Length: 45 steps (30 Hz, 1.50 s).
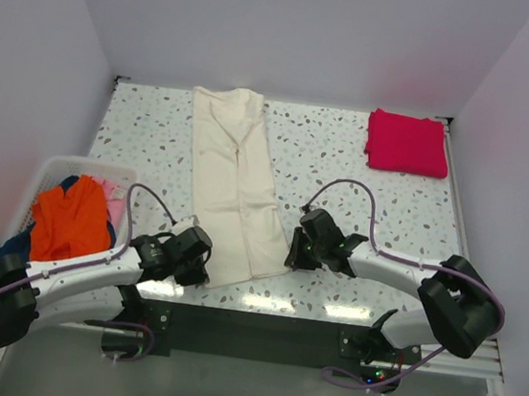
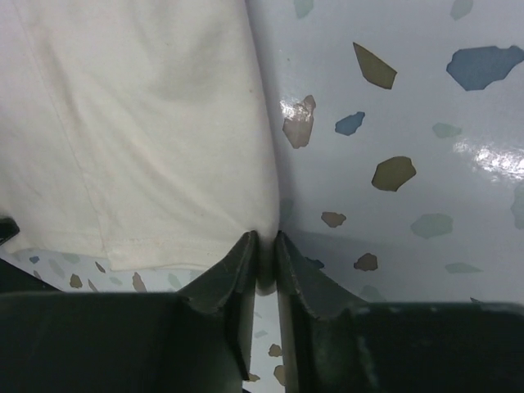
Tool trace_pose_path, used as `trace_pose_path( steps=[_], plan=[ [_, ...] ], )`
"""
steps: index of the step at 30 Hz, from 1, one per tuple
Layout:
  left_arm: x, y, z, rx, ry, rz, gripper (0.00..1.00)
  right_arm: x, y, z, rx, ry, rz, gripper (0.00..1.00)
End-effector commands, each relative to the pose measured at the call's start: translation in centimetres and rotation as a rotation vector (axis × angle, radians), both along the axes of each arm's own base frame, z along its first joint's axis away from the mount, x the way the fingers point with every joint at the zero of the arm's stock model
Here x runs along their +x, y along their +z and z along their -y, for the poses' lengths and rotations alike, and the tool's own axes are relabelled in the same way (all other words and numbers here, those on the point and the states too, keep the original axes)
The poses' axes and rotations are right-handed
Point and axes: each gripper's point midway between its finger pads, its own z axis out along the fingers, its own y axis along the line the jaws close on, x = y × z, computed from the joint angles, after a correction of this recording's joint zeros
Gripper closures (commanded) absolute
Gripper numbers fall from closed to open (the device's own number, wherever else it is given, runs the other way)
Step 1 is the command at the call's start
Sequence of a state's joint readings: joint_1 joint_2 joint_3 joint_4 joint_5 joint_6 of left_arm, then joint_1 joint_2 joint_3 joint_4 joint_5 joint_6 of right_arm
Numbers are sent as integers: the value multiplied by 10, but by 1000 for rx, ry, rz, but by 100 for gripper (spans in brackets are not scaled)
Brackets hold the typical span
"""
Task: Fold and stack the t-shirts
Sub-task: Fold the tshirt
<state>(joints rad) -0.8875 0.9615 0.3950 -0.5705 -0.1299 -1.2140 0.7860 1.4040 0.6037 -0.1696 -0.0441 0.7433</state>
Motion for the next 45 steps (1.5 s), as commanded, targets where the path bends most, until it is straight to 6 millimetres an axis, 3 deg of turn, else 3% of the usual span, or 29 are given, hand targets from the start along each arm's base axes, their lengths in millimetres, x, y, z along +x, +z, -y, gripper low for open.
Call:
trace_pose_path(
  steps=[1,4,5,16,20,28,29,34,40,45],
  plan=[
    [-10,-10,0,7,-16,-38,86,-37,-31,35,-144,-4,-125,83],
    [-12,-7,4,-3,-46,-44,100,-43,-31,39,-154,1,-132,98],
    [-12,-6,5,-4,-52,-46,100,-46,-32,42,-156,-4,-140,100],
    [-34,4,3,11,-150,-105,100,-92,-36,54,-146,0,-186,100],
    [-37,11,0,11,-162,-102,100,-98,-30,58,-145,-22,-181,100],
    [-10,35,15,2,-173,11,100,-63,8,47,-176,-22,-45,100],
    [-6,39,18,-2,-174,22,100,-51,22,37,-168,-18,-5,100],
    [6,56,35,-41,-175,57,100,-29,51,13,-143,1,52,100],
    [-10,61,53,-169,-193,2,100,-27,58,9,-139,10,51,100],
    [-27,47,44,-163,-196,-44,100,-39,53,13,-117,25,21,100]
  ],
)
